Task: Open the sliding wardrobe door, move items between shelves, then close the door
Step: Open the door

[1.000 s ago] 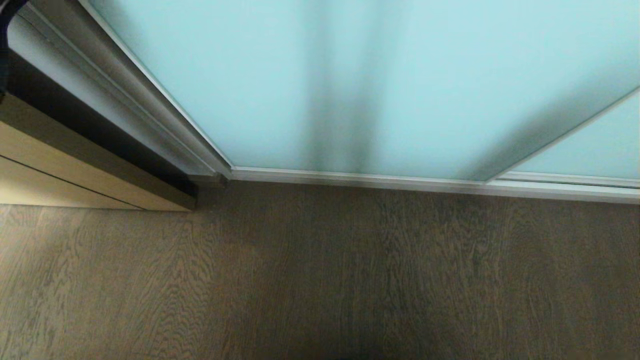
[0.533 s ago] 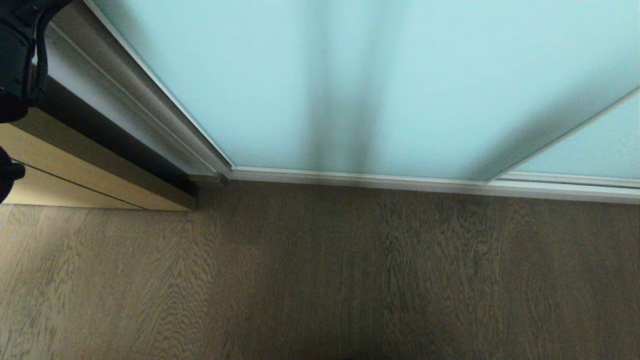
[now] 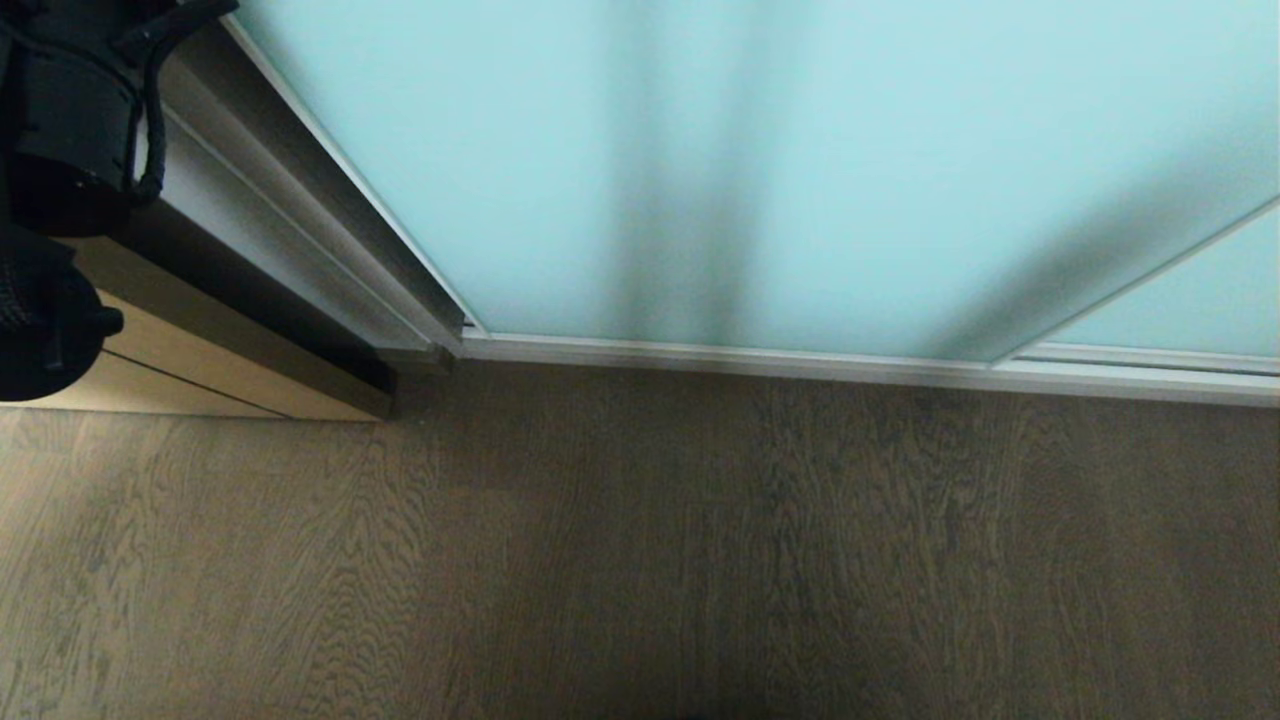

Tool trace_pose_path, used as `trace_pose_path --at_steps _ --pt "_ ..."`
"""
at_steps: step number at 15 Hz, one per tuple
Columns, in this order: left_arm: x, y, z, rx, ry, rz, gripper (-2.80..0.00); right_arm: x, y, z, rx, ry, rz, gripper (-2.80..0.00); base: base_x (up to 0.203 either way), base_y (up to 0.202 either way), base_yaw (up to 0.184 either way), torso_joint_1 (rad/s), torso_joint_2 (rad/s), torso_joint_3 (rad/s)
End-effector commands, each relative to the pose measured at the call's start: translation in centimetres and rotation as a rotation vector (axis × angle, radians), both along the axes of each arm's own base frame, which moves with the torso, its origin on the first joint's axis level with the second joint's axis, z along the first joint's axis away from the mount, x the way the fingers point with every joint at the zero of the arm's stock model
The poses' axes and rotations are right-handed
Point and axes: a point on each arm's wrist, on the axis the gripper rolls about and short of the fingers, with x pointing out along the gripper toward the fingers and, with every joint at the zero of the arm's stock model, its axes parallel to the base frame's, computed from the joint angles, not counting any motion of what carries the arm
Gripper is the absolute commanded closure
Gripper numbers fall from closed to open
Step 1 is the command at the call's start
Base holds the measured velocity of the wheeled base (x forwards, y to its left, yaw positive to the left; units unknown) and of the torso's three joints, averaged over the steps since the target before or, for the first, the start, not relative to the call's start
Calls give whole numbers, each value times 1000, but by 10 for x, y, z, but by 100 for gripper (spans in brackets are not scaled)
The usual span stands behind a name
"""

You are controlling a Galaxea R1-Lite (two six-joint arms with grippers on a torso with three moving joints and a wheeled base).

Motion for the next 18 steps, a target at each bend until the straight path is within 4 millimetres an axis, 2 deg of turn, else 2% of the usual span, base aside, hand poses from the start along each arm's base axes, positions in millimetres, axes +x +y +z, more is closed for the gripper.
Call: trace_pose_path --at_steps 1,6,11,15,18 --pt "-3 -8 1 -5 -11 -29 0 0 0 0 0 1 0 0 0 0 0 0 0 0" --pt "-8 -41 1 -3 -7 -148 0 0 0 0 0 -1 0 0 0 0 0 0 0 0" --pt "-2 -63 -2 2 4 -216 0 0 0 0 0 -1 1 0 0 0 0 0 0 0" --pt "-11 -95 -4 3 11 -329 0 0 0 0 0 0 1 0 0 0 0 0 0 0" --pt "-9 -123 -15 15 38 -411 0 0 0 0 0 1 0 0 0 0 0 0 0 0"
